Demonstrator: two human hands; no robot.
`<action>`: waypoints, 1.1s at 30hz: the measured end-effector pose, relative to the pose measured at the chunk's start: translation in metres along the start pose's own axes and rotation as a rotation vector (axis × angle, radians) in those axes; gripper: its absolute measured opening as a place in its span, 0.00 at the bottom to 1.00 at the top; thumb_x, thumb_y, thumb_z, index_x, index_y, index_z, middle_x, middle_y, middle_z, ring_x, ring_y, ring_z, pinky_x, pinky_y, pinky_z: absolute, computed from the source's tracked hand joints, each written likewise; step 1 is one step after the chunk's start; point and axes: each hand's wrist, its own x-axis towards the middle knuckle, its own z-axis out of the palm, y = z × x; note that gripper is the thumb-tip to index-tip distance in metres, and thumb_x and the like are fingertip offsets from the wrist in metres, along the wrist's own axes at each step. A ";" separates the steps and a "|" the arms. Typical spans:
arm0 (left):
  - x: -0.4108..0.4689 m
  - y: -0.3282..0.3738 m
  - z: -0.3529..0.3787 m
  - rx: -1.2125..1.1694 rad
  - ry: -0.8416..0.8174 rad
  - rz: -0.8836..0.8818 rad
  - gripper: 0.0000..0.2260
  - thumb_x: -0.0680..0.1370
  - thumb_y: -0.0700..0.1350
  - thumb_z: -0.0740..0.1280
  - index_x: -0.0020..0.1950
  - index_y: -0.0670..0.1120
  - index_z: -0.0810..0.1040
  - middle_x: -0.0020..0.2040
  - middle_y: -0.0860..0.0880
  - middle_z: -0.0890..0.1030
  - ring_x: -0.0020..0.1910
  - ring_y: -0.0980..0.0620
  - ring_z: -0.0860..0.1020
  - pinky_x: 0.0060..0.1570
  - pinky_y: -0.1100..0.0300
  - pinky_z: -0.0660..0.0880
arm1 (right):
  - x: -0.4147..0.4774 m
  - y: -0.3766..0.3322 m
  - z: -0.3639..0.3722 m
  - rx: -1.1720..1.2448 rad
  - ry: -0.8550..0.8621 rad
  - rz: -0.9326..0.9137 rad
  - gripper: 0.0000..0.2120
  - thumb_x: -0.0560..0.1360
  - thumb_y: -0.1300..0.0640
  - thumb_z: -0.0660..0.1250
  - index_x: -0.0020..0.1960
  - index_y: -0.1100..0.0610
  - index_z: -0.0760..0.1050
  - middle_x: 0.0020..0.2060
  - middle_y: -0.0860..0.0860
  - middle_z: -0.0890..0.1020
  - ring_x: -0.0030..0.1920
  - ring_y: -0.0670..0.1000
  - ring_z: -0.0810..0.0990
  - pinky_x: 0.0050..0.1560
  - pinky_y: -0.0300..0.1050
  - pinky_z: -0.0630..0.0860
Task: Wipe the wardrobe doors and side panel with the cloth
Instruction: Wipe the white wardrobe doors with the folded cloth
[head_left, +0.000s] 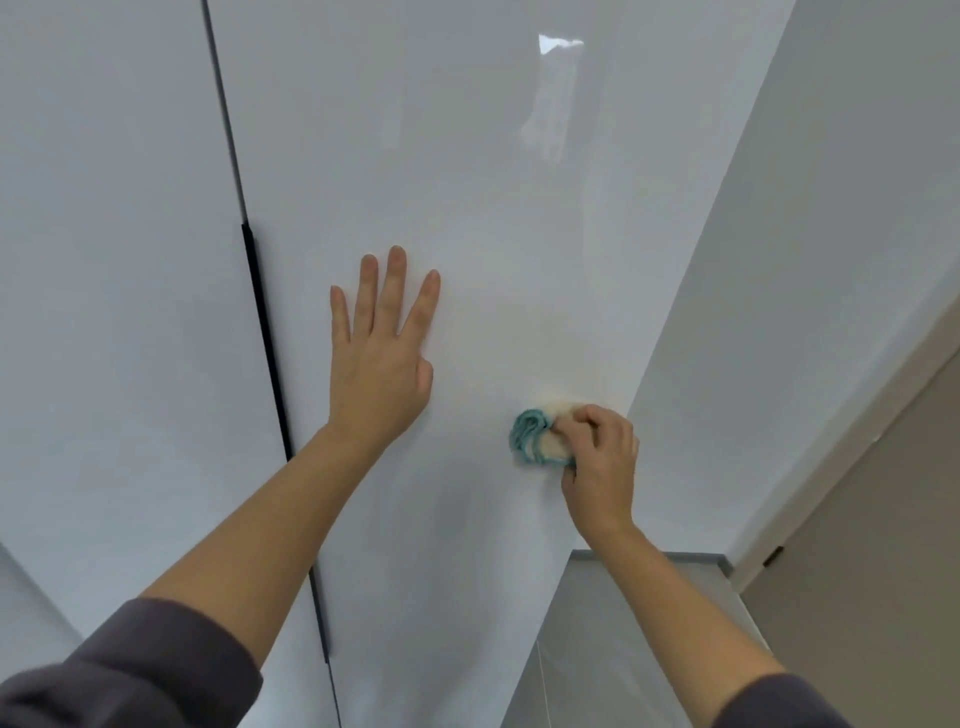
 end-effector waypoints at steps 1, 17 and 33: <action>0.000 -0.001 -0.002 -0.022 0.006 0.003 0.35 0.70 0.35 0.58 0.78 0.45 0.57 0.79 0.39 0.52 0.78 0.38 0.48 0.73 0.35 0.50 | -0.012 0.002 0.003 -0.003 -0.069 -0.023 0.32 0.57 0.78 0.67 0.54 0.52 0.74 0.52 0.52 0.74 0.53 0.56 0.71 0.50 0.50 0.68; -0.122 -0.126 -0.057 -0.127 -0.056 -0.376 0.26 0.74 0.27 0.62 0.71 0.40 0.69 0.71 0.41 0.68 0.69 0.41 0.67 0.63 0.41 0.70 | 0.032 -0.206 0.031 0.562 -0.075 -0.217 0.20 0.67 0.67 0.63 0.57 0.57 0.79 0.54 0.49 0.72 0.52 0.53 0.73 0.45 0.45 0.76; -0.053 -0.187 -0.060 -0.371 0.029 0.068 0.20 0.73 0.35 0.71 0.64 0.40 0.77 0.60 0.44 0.78 0.56 0.45 0.77 0.54 0.49 0.76 | 0.086 -0.272 0.074 0.079 0.116 -0.393 0.18 0.71 0.67 0.59 0.53 0.58 0.82 0.45 0.51 0.75 0.42 0.54 0.69 0.28 0.43 0.69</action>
